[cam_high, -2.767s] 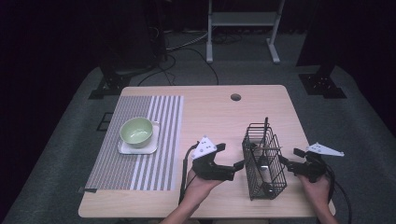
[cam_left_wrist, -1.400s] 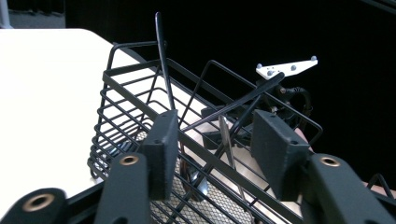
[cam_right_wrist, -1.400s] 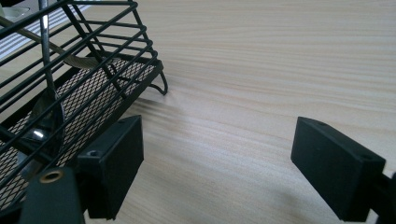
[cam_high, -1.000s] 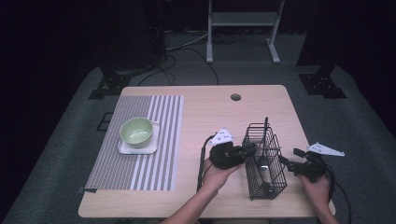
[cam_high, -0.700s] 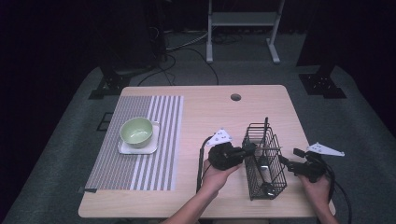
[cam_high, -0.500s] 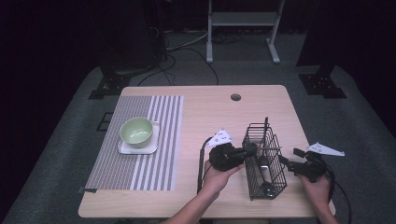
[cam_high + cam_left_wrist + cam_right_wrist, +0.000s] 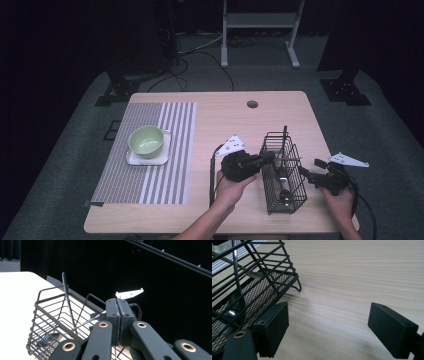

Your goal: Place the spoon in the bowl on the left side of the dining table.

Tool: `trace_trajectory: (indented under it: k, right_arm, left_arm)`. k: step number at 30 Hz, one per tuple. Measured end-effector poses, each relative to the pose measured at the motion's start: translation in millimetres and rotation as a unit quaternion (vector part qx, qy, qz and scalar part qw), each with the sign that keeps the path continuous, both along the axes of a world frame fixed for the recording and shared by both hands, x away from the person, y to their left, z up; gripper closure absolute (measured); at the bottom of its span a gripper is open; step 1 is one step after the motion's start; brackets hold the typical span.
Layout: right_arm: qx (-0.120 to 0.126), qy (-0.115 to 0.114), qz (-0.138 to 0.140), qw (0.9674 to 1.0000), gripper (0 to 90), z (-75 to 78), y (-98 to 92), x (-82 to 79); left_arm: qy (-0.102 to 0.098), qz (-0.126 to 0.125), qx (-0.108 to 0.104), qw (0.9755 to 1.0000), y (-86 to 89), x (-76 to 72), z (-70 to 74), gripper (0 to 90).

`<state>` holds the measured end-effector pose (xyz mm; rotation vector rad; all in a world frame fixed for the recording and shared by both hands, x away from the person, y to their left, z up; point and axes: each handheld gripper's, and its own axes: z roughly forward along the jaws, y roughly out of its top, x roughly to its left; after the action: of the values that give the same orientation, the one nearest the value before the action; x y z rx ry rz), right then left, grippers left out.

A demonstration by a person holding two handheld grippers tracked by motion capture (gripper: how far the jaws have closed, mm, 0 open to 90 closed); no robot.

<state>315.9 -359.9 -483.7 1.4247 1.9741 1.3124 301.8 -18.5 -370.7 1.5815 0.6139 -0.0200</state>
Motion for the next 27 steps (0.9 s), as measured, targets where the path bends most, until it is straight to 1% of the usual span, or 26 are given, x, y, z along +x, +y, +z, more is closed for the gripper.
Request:
trace_trajectory:
  k: [3, 6, 12, 17, 20, 22, 27]
  right_arm:
    - [-0.001, 0.0, 0.0, 1.0, 16.0, 0.0, 0.1, -0.1]
    - [-0.001, 0.001, -0.001, 1.0, 16.0, 0.1, 0.2, -0.1]
    - [-0.001, 0.001, -0.001, 1.0, 16.1, 0.0, 0.2, -0.1]
    - [0.0, 0.001, -0.001, 1.0, 16.0, 0.0, 0.2, 0.0]
    - [-0.002, 0.001, -0.001, 1.0, 16.1, 0.0, 0.3, 0.0]
    - [-0.003, 0.001, -0.002, 1.0, 16.1, 0.0, 0.6, 0.0]
    - [-0.003, 0.002, -0.003, 1.0, 16.0, 0.0, 0.5, 0.2]
  left_arm:
    - [0.002, 0.0, -0.004, 1.0, 1.6, -0.3, 1.8, 89.5]
    - [0.0, 0.001, -0.01, 1.0, 4.4, -0.2, 6.0, 89.5]
    - [-0.01, 0.011, -0.022, 0.9996, 11.5, 0.4, 20.4, 89.5]
    - [-0.015, 0.017, -0.029, 0.9993, 16.5, 0.3, 29.6, 89.5]
    - [-0.012, 0.018, -0.034, 0.9992, 18.7, 0.5, 32.9, 89.5]
    - [-0.015, 0.022, -0.034, 0.9991, 21.0, 0.7, 35.3, 89.5]
    - [-0.011, 0.027, -0.045, 0.9986, 27.4, 2.7, 39.8, 89.5]
